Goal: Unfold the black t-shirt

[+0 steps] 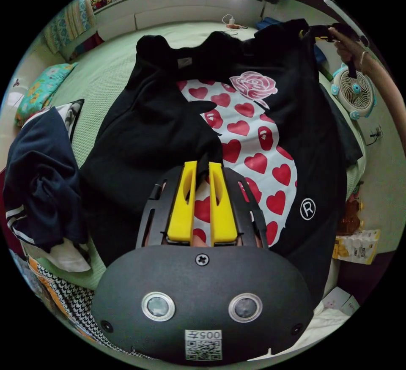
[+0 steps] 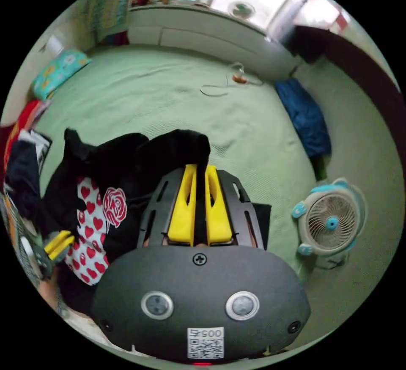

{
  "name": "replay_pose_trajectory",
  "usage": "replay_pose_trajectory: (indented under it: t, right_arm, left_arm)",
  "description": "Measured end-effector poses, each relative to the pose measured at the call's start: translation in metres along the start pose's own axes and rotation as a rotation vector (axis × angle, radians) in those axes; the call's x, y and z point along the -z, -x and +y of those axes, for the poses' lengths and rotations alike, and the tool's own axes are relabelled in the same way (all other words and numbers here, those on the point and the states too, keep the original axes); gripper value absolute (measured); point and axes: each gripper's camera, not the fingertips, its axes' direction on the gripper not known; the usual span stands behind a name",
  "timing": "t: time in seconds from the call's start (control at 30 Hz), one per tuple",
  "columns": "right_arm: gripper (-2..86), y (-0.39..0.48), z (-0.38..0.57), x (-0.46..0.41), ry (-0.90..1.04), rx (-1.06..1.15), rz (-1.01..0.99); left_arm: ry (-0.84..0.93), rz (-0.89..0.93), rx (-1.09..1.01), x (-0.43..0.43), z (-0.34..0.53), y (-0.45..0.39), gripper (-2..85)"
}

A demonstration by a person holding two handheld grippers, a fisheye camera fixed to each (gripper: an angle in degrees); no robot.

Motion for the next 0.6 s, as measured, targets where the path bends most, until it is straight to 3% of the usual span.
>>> replay_pose_trajectory:
  t: [0.1, 0.37, 0.6]
  right_arm:
    - [4.2, -0.010, 0.009, -0.009, 0.014, -0.109, 0.084]
    - [6.4, 0.104, 0.116, 0.035, -0.088, 0.201, 0.006]
    - [5.7, 0.164, 0.195, 0.052, -0.043, 0.204, -0.288]
  left_arm:
    - [0.004, -0.019, -0.003, 0.008, -0.008, -0.008, 5.1]
    - [-0.041, -0.048, -0.046, 0.058, -0.026, -0.019, 2.6]
    - [-0.085, -0.277, -0.016, 0.123, -0.066, 0.020, 2.0]
